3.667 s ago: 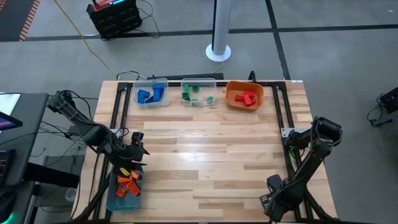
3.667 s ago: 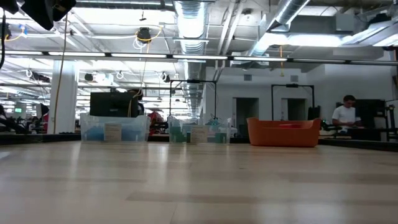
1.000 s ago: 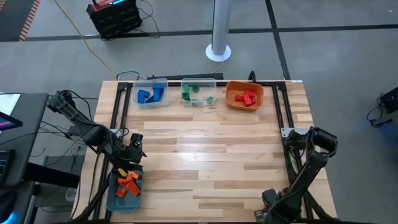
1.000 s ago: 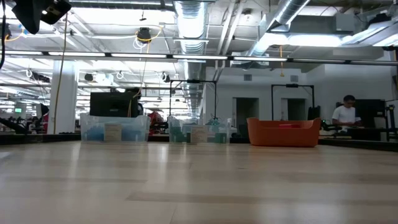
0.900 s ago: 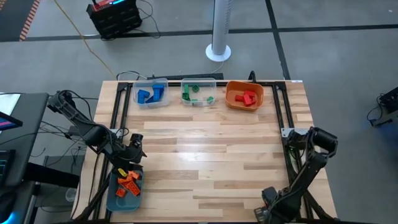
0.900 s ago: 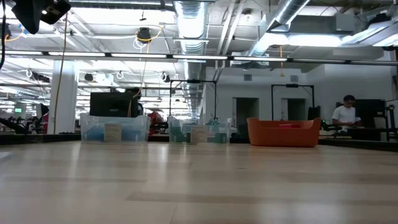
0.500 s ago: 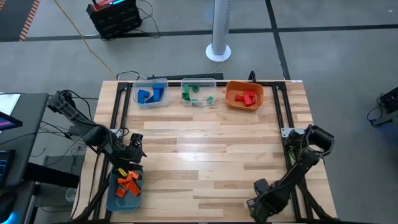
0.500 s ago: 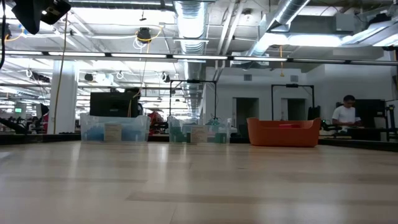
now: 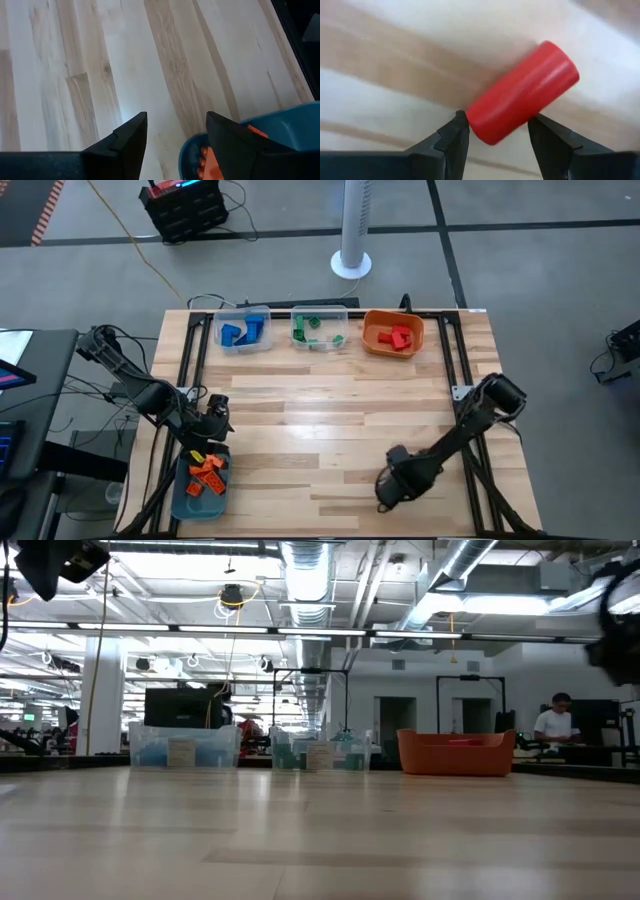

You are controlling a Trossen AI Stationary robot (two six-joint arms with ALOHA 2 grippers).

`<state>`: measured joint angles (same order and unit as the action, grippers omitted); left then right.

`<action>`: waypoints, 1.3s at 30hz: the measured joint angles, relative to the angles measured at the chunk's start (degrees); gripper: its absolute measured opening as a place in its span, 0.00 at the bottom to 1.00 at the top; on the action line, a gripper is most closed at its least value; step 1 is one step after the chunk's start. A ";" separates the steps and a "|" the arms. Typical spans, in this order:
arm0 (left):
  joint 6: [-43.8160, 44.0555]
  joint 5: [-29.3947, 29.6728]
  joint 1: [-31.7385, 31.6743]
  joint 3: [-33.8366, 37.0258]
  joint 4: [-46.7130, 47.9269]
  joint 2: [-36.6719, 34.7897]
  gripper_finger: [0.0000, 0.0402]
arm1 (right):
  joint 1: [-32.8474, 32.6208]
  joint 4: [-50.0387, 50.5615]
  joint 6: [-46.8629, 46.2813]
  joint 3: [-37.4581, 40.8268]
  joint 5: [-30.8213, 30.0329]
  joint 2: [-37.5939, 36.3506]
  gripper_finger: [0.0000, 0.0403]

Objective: Sort blocks
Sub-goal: Put the red block into the orange bin

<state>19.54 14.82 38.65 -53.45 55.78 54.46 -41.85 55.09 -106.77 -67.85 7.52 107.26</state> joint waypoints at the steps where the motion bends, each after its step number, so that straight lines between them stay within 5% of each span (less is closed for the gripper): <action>1: 0.30 -0.36 0.00 0.00 0.49 0.00 0.49 | 0.84 0.33 0.95 0.00 -0.30 0.00 0.53; 16: 1.42 -1.04 0.00 0.00 2.02 0.00 0.49 | 9.59 3.38 11.46 -0.08 -2.99 -0.62 0.52; 31: -0.01 -3.52 -0.02 0.00 2.44 0.00 0.49 | 6.52 8.29 -3.52 -4.44 -12.14 -3.52 0.55; 39: 0.66 -4.10 -0.02 0.00 3.70 -0.02 0.49 | 9.26 6.72 -3.72 -3.42 -18.99 -2.91 0.55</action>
<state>20.21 10.72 38.63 -53.45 59.48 54.44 -32.59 61.81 -110.49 -71.28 -11.48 104.35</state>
